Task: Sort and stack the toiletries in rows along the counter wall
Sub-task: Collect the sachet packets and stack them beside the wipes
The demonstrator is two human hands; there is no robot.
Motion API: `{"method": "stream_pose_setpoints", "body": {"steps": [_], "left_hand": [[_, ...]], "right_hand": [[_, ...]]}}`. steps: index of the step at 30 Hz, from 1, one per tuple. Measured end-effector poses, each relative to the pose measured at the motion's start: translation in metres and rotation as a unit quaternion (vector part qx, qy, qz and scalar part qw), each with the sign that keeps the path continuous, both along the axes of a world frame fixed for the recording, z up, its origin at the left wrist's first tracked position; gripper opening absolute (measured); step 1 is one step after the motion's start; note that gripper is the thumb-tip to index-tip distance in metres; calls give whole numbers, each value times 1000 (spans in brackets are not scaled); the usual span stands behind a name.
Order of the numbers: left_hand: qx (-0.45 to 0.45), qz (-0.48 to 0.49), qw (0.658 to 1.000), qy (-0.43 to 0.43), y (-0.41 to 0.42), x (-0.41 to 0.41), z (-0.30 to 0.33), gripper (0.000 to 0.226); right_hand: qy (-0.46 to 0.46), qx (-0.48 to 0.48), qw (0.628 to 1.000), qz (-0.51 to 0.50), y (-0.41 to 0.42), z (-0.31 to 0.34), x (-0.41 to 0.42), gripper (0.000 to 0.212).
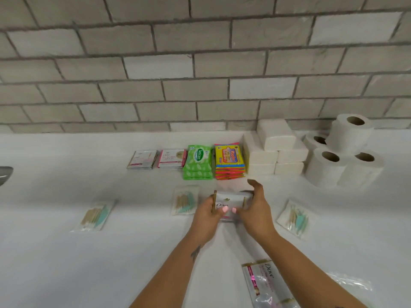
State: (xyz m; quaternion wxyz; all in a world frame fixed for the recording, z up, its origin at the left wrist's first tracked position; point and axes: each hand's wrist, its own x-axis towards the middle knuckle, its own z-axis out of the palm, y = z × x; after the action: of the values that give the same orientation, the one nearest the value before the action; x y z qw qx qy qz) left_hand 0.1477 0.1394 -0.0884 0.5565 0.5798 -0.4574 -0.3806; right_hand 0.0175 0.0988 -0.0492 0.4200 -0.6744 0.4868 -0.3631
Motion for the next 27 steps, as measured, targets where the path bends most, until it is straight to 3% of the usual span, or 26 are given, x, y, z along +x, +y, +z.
{"method": "stream_pose_setpoints", "body": {"steps": [5, 11, 15, 17, 20, 23, 27], "left_hand": [[27, -2, 999, -33, 2, 0, -13, 41], [30, 22, 988, -151, 0, 13, 0, 34], [81, 34, 987, -136, -10, 52, 22, 38], [102, -1, 993, -57, -11, 79, 38, 36], [141, -38, 989, 33, -12, 129, 60, 26], [195, -27, 981, 2, -15, 175, 74, 28], [199, -29, 979, 30, -19, 223, 89, 17]], "right_hand": [[11, 29, 999, -9, 3, -19, -4, 66], [12, -3, 1000, 20, -3, -18, 7, 66], [-70, -55, 995, 34, -9, -2, 38, 66], [-62, -130, 987, 64, -13, 1, 58, 60], [41, -261, 956, 126, -23, 2, 93, 56], [106, -355, 916, 153, -30, 11, 132, 60], [116, -492, 842, 186, -47, 14, 184, 55]]}}
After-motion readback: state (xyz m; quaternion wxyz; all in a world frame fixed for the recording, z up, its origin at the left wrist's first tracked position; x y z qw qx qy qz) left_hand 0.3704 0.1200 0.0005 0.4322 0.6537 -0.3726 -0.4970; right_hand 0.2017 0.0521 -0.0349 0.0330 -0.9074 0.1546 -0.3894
